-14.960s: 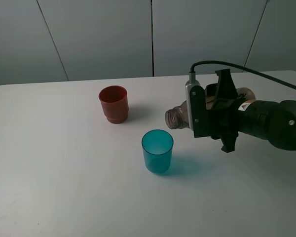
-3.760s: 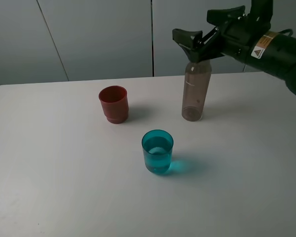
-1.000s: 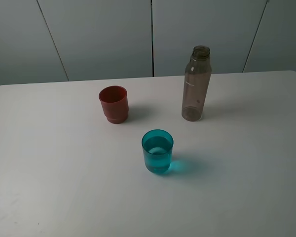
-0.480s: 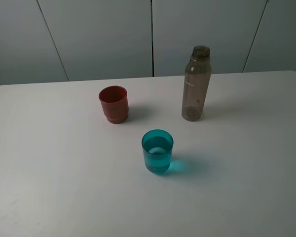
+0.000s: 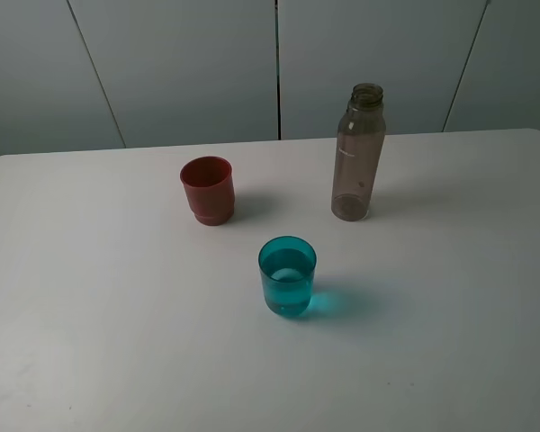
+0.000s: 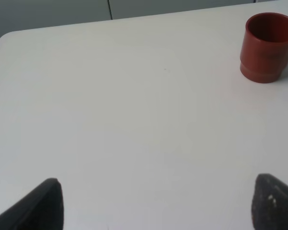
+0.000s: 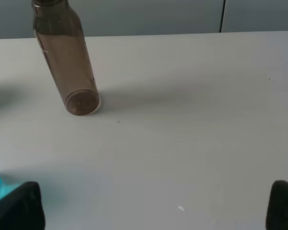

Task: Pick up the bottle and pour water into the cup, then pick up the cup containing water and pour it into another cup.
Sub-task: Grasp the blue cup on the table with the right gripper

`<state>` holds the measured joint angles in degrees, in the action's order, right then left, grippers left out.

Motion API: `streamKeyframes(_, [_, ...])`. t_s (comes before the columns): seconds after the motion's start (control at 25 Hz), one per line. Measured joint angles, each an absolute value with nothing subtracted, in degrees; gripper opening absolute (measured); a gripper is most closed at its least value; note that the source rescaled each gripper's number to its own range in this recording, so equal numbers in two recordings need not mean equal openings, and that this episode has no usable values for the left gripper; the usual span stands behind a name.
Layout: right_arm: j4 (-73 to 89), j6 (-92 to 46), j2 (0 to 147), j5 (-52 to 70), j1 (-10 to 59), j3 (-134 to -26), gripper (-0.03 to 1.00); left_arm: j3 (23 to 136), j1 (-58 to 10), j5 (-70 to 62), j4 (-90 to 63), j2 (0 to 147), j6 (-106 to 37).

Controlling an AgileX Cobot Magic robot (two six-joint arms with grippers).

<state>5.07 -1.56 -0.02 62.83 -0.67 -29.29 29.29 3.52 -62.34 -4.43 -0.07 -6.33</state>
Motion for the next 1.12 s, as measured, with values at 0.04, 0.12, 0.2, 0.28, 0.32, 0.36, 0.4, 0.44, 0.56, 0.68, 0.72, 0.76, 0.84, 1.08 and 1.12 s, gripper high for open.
streamKeyframes(0.04, [5.1,-1.6,0.0,62.8,-0.8,-29.3,1.00,29.3,3.5,-62.3,-4.4,-0.1,-6.3])
streamKeyframes(0.12, [5.1,-1.6,0.0,62.8,-0.8,-29.3,1.00,29.3,3.5,-62.3,-4.4,-0.1,-6.3])
streamKeyframes(0.2, [5.1,-1.6,0.0,62.8,-0.8,-29.3,1.00,29.3,3.5,-62.3,-4.4,-0.1,-6.3])
streamKeyframes(0.28, [5.1,-1.6,0.0,62.8,-0.8,-29.3,1.00,29.3,3.5,-62.3,-4.4,-0.1,-6.3])
streamKeyframes(0.32, [5.1,-1.6,0.0,62.8,-0.8,-29.3,1.00,29.3,3.5,-62.3,-4.4,-0.1,-6.3])
streamKeyframes(0.36, [5.1,-1.6,0.0,62.8,-0.8,-29.3,1.00,29.3,3.5,-62.3,-4.4,-0.1,-6.3])
streamKeyframes(0.4, [5.1,-1.6,0.0,62.8,-0.8,-29.3,1.00,29.3,3.5,-62.3,-4.4,-0.1,-6.3])
streamKeyframes(0.44, [5.1,-1.6,0.0,62.8,-0.8,-29.3,1.00,29.3,3.5,-62.3,-4.4,-0.1,-6.3])
streamKeyframes(0.56, [6.0,-2.2,0.0,62.8,-0.8,-29.3,1.00,29.3,3.5,-62.3,-4.4,-0.1,-6.3])
streamKeyframes(0.68, [10.1,-3.1,0.0,62.1,-0.8,-29.3,1.00,29.3,3.5,-62.3,-4.4,-0.1,-6.3])
streamKeyframes(0.72, [12.2,-3.4,0.0,61.5,-0.8,-29.3,1.00,29.3,3.5,-62.3,-4.4,-0.1,-6.3])
streamKeyframes(0.76, [14.8,-3.6,0.1,60.5,-0.8,-29.3,1.00,29.3,3.5,-62.3,-4.4,-0.1,-6.3])
streamKeyframes(0.84, [19.9,-3.9,2.4,57.6,-0.8,-29.3,1.00,29.3,3.5,-62.3,-4.4,-0.1,-6.3])
streamKeyframes(1.08, [26.6,-9.0,16.0,50.7,-0.8,-30.3,1.00,29.3,3.5,-62.3,-4.4,-0.1,-6.3])
streamKeyframes(1.12, [27.5,-11.5,18.4,49.6,-0.8,-31.0,1.00,29.3,3.5,-62.3,-4.4,-0.1,-6.3])
